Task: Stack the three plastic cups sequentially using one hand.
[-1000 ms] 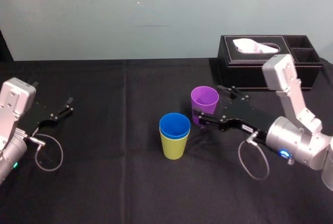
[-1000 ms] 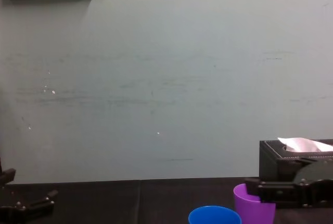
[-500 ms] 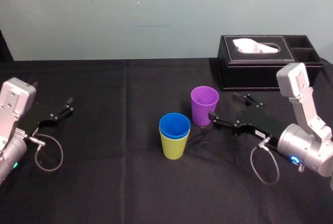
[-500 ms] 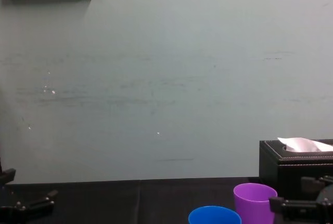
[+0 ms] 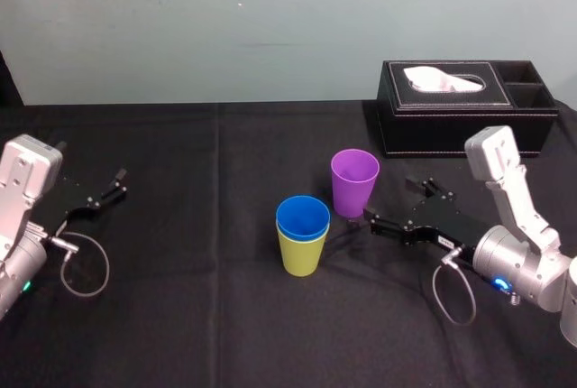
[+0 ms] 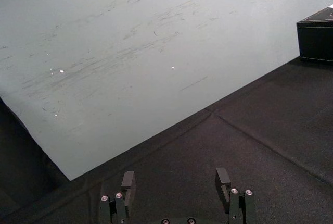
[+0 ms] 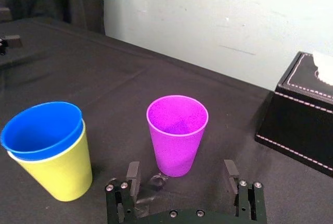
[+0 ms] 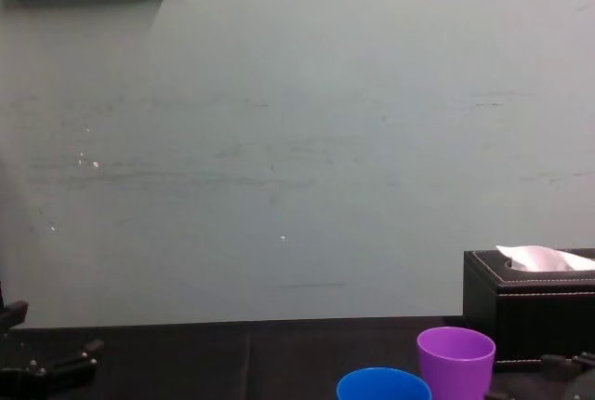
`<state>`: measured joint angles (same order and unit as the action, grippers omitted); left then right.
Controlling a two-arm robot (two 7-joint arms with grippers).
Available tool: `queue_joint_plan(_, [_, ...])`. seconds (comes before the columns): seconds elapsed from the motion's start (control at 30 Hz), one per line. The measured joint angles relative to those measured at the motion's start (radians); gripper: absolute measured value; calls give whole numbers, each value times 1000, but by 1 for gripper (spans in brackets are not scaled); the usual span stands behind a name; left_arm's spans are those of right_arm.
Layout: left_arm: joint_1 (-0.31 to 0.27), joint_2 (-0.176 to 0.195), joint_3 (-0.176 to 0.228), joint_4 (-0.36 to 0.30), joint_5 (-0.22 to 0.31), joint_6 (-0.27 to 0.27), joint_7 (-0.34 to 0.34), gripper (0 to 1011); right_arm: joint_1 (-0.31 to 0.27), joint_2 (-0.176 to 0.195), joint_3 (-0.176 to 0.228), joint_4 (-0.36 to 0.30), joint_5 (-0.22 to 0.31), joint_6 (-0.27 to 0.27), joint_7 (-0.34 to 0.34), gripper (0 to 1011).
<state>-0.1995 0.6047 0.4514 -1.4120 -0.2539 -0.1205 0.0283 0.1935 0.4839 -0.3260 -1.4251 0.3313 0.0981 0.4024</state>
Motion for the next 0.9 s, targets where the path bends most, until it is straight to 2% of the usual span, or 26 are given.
queue_joint_plan(0.37, [0,0,0,0,0,0,0,1010,40,-30,-13,66,-15,-4,23,1000])
queue_joint_plan(0.9, [0,0,0,0,0,0,0,1010,77,-50,-28,94,-23,-2,42,1000])
